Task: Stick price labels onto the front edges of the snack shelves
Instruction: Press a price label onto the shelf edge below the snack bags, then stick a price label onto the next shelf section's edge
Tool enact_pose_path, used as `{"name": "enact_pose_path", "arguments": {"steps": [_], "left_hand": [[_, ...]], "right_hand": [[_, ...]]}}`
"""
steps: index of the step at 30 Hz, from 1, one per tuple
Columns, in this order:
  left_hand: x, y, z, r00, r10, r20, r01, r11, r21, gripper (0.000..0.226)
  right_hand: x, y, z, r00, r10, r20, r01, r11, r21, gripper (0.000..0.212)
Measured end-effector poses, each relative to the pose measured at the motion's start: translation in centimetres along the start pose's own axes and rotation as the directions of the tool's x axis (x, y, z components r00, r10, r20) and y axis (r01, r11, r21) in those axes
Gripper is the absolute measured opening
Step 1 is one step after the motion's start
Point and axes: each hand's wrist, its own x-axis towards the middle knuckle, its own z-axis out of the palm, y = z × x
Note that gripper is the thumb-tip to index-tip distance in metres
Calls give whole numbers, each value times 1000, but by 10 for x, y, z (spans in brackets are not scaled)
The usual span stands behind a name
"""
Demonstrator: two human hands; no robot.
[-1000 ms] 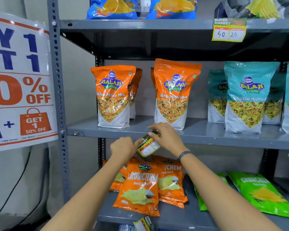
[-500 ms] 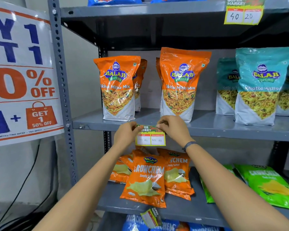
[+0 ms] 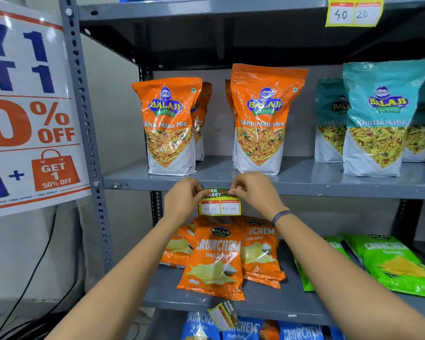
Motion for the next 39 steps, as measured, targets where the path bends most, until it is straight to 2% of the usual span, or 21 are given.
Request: {"name": "enact_pose_path", "arguments": {"steps": [4, 10, 15, 19, 23, 29, 32, 35, 39], "left_hand": [[7, 6, -5, 999, 19, -36, -18, 1000, 20, 27], [9, 12, -1, 997, 17, -81, -14, 999, 43, 31], [10, 24, 5, 988, -30, -150, 51, 989, 137, 49], [8, 29, 11, 970, -78, -230, 123, 975, 186, 50], [-2, 46, 18, 941, 76, -331, 36, 947, 320, 47], [-23, 132, 67, 897, 327, -298, -278, 941, 194, 15], [-34, 189, 107, 899, 372, -233, -369, 928, 57, 13], [-45, 253, 153, 923, 362, -134, -374, 924, -79, 17], [-58, 343, 214, 948, 317, 13, -314, 942, -115, 28]], "right_hand": [[3, 1, -1, 997, 52, -61, -45, 993, 110, 12], [7, 1, 0, 991, 91, -94, -82, 992, 100, 15], [7, 2, 4, 986, 84, -141, -72, 993, 91, 13], [2, 5, 5, 987, 40, -155, -20, 992, 128, 12], [-15, 18, -4, 963, 13, -268, 24, 990, 137, 17], [-59, 90, -51, 911, 93, -402, -63, 994, 89, 15], [-90, 142, -90, 878, 166, -448, -135, 986, 102, 13], [-123, 199, -134, 848, 205, -489, -219, 975, 28, 15], [-158, 273, -191, 767, 248, -592, -355, 932, -68, 17]]}}
